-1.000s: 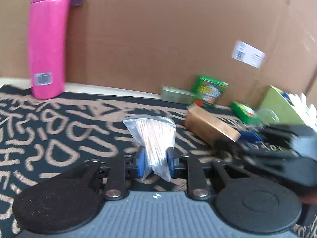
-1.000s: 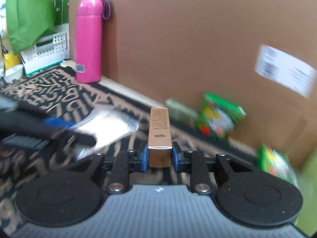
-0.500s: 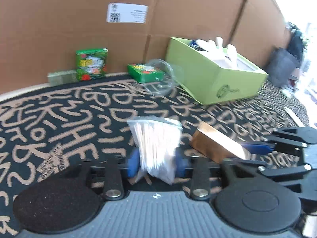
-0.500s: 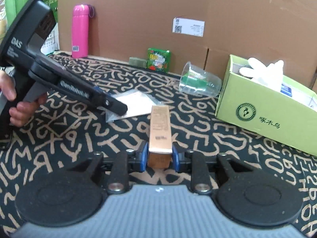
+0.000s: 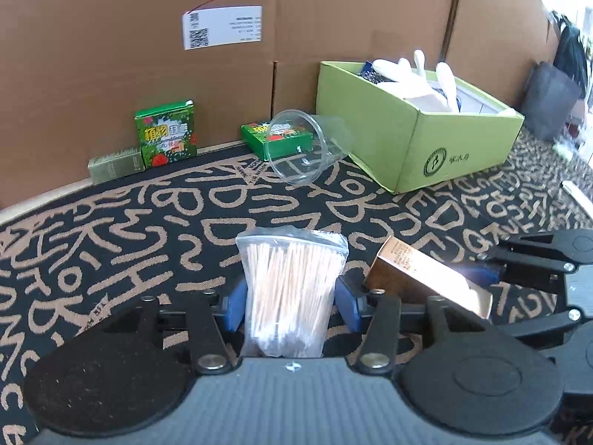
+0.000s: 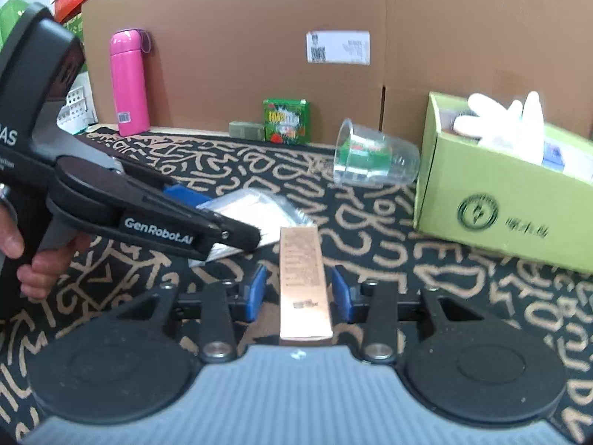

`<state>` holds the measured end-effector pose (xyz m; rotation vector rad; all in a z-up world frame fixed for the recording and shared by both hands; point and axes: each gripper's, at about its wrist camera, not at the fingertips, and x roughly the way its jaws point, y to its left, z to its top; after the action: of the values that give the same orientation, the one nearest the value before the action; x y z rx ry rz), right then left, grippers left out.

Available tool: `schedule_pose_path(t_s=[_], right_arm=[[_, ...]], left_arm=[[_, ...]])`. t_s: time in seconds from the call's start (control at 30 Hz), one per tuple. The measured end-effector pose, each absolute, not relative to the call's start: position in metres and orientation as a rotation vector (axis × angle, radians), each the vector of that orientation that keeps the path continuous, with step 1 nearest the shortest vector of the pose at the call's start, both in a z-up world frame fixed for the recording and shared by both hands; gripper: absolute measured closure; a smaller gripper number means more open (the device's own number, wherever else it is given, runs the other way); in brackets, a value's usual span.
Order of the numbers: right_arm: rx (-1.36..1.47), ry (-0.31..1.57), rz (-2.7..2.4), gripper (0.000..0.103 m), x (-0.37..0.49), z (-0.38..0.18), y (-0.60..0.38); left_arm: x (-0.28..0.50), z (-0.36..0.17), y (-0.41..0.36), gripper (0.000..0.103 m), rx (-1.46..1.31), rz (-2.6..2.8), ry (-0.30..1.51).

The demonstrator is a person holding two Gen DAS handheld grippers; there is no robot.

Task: Organize objects
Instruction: 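Carry the swab bag and copper box over the shoebox, then open both grippers releasing the swab bag and copper box into the shoebox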

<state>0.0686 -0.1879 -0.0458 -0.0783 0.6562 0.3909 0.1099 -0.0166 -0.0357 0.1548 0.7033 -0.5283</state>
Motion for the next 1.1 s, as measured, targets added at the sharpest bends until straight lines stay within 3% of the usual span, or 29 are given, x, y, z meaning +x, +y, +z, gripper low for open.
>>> schedule_pose_path(t_s=[0.03,0.07,0.17,0.37,0.7,1.1], right_arm=[[-0.070,0.654,0.390,0.074,0.068,-0.046,-0.189],[-0.057,0.643,0.395,0.079,0.067,-0.044,-0.192],[-0.028,0.628,0.402,0.079,0.063,-0.042,-0.202],[0.042,0.565,0.371,0.079,0.052,-0.027,-0.236],[0.059,0.359,0.217,0.079,0.042,0.026,-0.311],[0.011,0.246,-0.056,0.079,0.111,0.056,-0.395]], left_arm=[[0.108,-0.036,-0.020,0.053,0.185,-0.525,0.698],[0.107,-0.035,-0.024,0.064,0.206,-0.528,0.693],[0.105,-0.030,-0.030,0.075,0.215,-0.547,0.708],[0.096,-0.013,-0.051,0.077,0.219,-0.604,0.698],[0.108,0.062,-0.110,0.077,0.103,-0.722,0.556],[0.169,0.102,-0.220,0.077,0.002,-0.741,0.487]])
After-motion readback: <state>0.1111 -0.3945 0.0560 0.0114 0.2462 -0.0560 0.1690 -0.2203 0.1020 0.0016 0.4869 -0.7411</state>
